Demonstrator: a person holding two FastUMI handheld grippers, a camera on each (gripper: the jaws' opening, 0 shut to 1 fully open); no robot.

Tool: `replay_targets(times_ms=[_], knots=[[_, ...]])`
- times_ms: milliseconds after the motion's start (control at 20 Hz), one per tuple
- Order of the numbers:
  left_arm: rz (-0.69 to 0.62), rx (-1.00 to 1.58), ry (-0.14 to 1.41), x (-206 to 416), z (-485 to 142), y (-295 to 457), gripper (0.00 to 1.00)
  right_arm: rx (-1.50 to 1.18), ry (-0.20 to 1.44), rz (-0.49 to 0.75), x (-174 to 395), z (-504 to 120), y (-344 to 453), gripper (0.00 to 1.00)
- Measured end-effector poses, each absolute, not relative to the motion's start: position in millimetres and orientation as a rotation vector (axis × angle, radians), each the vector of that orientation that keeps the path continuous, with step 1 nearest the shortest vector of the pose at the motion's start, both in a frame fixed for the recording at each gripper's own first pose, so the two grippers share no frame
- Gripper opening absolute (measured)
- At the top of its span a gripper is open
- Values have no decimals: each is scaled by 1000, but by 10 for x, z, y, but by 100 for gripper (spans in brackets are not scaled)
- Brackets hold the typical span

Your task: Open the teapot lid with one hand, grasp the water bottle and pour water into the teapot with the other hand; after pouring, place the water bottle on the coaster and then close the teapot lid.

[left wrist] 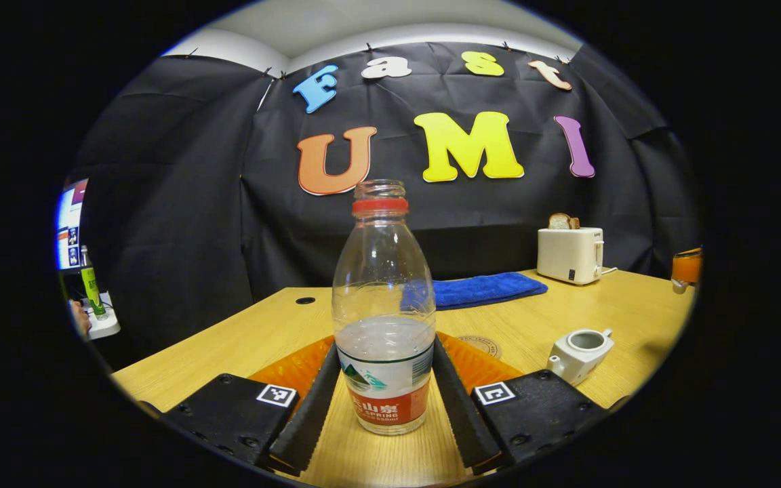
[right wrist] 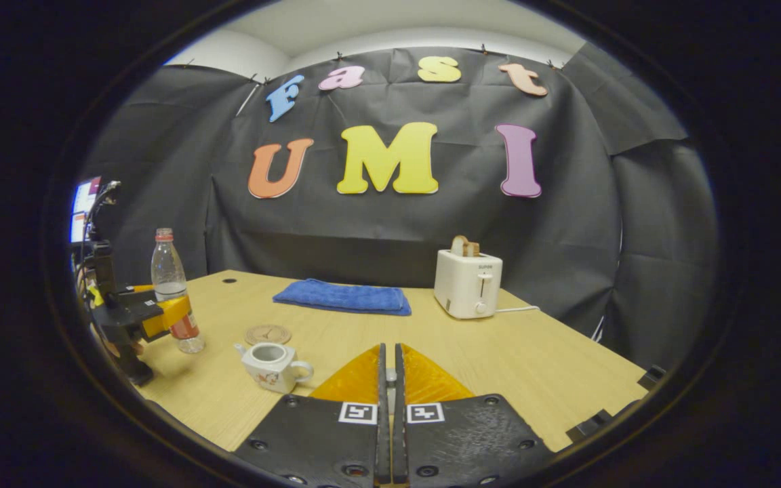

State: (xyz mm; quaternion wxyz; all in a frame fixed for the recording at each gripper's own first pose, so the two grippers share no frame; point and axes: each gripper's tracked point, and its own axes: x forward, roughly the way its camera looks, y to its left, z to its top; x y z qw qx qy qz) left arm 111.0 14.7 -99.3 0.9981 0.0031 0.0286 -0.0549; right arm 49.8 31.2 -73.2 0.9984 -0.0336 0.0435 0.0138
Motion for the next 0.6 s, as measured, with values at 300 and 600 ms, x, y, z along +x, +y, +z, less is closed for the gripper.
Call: replay_targets(times_ms=[300,600], knots=[[-66,102,39,1003,-836,212,79,-75,90,33,499,-733,318,1],[-55,236,87,915,-874,211,79,-63,101,60,457,-722,377,1]])
